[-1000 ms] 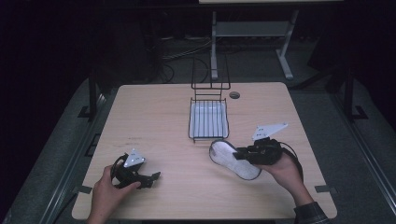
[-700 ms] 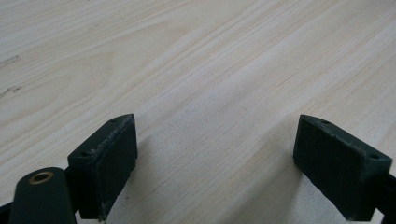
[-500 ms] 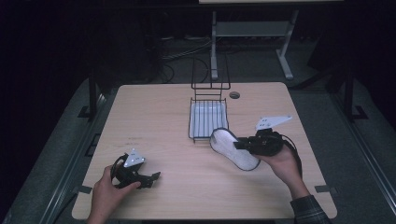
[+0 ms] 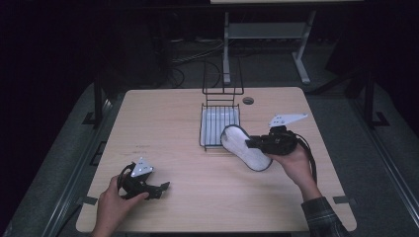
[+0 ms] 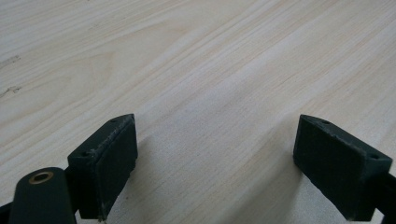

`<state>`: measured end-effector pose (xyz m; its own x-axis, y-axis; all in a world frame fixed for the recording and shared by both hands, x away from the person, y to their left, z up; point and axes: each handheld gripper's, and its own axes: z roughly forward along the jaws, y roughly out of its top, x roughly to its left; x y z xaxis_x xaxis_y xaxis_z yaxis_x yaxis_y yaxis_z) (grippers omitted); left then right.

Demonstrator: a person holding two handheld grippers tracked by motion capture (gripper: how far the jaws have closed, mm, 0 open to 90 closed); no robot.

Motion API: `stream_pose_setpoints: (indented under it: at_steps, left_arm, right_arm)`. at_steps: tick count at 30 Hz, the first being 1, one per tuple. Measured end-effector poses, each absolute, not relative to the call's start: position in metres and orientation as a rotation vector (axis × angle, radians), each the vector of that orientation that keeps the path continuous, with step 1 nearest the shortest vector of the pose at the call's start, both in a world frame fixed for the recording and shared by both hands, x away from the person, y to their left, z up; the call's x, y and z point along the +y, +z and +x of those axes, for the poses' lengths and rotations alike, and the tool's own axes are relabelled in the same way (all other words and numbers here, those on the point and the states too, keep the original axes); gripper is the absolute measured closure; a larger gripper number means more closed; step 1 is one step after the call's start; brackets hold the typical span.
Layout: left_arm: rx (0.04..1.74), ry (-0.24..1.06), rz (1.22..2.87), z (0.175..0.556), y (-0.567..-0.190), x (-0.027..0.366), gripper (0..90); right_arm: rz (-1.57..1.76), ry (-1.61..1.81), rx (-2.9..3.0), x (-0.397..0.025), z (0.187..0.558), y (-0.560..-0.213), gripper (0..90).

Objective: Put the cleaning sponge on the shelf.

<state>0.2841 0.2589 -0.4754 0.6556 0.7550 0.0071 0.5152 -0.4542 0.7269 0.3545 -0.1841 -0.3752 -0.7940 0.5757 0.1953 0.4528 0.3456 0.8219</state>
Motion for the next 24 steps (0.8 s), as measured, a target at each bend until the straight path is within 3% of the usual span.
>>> stream_pose_setpoints:
  at_steps: [24]
  left_arm:
    - [0.979, 0.429, 2.159, 0.284, -0.475, 0.259, 13.0]
  right_arm:
    - [1.049, 1.484, 2.393, -0.172, 0.402, -0.368, 77.9]
